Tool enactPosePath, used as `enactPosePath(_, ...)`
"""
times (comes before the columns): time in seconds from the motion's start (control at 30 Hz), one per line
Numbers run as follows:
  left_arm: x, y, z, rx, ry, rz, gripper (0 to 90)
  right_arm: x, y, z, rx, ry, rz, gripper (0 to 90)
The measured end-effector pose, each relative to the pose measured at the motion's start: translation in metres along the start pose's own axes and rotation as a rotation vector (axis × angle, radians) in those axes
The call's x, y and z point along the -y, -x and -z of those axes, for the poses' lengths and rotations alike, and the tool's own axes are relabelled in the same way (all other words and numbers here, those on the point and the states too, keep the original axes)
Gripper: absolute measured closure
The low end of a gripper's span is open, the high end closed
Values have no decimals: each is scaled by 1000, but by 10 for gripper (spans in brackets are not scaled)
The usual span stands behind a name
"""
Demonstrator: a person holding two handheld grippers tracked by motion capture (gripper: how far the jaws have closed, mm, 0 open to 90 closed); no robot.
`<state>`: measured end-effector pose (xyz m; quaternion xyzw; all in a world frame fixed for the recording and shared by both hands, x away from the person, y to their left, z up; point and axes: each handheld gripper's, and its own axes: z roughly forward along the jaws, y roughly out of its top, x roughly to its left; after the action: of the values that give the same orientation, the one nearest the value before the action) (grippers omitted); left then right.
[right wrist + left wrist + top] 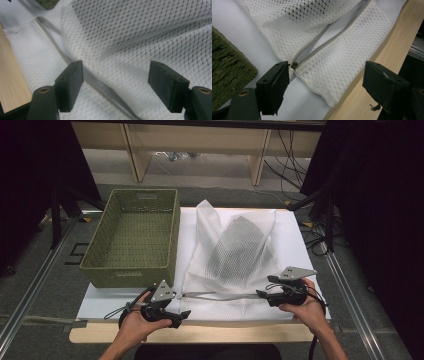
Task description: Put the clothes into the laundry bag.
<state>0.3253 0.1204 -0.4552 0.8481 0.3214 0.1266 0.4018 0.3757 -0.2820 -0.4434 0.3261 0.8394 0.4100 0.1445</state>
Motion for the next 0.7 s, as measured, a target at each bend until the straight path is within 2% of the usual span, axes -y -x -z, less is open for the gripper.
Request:
enactPosePath(0.03,0,1,-1,6,6,3,209,2,-2,1,-1,-3,-22,293)
enactPosePath(0.07,0,1,-1,6,5,0,209,4,-2,1,-11,2,-2,293)
enactPosePath(0.1,0,1,-1,6,6,-1,209,6,-4,3,-4,1,-20,293)
enactPosePath(0.13,0,1,-1,7,6,-4,209,7,-4,4,-1,2,-5,293)
enactPosePath(0.23,0,3,-2,20,11,0,208,11,-8,6,-4,6,-16,294)
enactPosePath(0.27,0,3,-3,17,6,-8,208,12,-8,7,-3,10,-4,294)
enactPosePath(0.3,0,3,-3,12,2,-10,208,14,-11,8,5,10,-20,296)
enactPosePath(0.33,0,4,-3,13,2,-14,208,15,-12,9,9,15,-9,297)
enactPosePath(0.37,0,5,-3,13,-1,-11,208,17,-14,10,8,11,-21,297)
enactPosePath(0.4,-1,6,-4,17,-1,-21,207,18,-14,10,-1,10,-10,297)
enactPosePath(0.47,-1,8,-4,33,10,-17,203,21,-17,11,19,10,2,297)
enactPosePath(0.5,-1,10,-4,30,11,-18,202,23,-19,11,-3,2,-14,299)
enactPosePath(0.57,-2,11,-4,26,8,-26,201,26,-22,12,3,6,8,299)
enactPosePath(0.6,-2,13,-4,31,9,-26,201,27,-26,13,7,1,-7,299)
enactPosePath(0.67,-2,15,-5,40,15,-25,201,29,-28,13,2,4,27,301)
enactPosePath(0.7,-2,15,-5,34,0,-41,201,30,-30,14,5,-6,21,301)
